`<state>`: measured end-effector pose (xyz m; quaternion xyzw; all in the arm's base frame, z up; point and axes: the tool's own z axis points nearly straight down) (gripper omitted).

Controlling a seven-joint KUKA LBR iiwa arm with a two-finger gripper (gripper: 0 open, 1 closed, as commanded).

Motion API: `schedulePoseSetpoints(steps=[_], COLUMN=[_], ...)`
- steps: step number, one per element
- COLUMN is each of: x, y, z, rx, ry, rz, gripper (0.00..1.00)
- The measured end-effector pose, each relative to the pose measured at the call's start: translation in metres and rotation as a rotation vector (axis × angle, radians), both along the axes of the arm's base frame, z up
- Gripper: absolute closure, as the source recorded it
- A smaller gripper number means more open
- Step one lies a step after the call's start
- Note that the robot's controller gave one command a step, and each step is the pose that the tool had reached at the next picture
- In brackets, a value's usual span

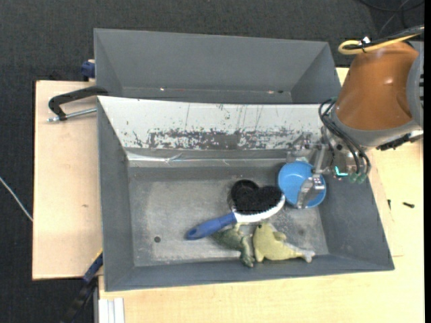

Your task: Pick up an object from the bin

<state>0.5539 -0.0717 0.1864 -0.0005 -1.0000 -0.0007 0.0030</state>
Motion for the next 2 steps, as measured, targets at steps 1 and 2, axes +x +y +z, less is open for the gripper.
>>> schedulePoseSetpoints(steps=[1,2], x=[0.0193,0.0211], y=[-0.0108,-0.0106], z=[-0.1162,-0.1141], rx=[-0.001,-0.002], ry=[-0.010,-0.012], rz=[-0.235,-0.234], gripper=[0.00,0.00])
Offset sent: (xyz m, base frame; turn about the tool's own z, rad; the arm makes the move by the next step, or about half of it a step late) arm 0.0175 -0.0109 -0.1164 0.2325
